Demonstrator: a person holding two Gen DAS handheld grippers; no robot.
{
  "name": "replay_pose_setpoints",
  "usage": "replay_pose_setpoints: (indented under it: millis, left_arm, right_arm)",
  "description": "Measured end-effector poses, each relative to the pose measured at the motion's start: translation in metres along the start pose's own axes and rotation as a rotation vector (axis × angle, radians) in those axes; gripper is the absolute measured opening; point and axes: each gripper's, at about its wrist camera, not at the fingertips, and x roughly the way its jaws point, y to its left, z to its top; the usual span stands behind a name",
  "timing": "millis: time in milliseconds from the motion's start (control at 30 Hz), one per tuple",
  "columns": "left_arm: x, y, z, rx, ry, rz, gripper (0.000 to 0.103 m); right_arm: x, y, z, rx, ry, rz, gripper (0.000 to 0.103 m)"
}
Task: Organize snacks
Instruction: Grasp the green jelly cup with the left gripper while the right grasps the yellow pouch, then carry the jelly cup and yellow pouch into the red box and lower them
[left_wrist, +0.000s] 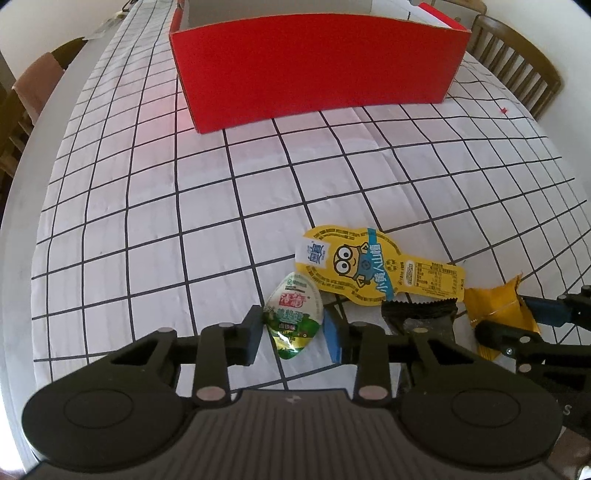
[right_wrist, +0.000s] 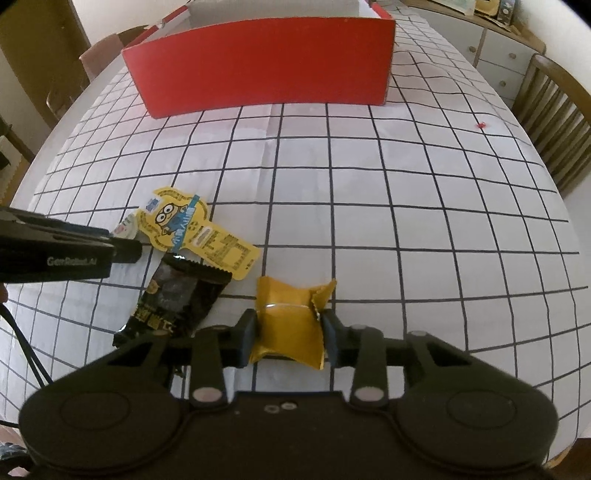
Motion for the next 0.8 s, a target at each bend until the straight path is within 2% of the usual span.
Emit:
replay_pose_setpoints:
  millis: [567, 800]
  left_arm:
    - [-0.008, 0.017, -0.003, -0.119, 0.037, -0.021, 0.034]
    - [-0.023, 0.022, 0.0, -0.157, 0.011, -0.026, 0.034]
  right_arm:
    - [-0.022, -0.025, 0.005, 0.096, -0.068, 0.015, 0.032]
    - [-0.039, -0.039, 0.018, 0.127, -0.119, 0.024, 0.032]
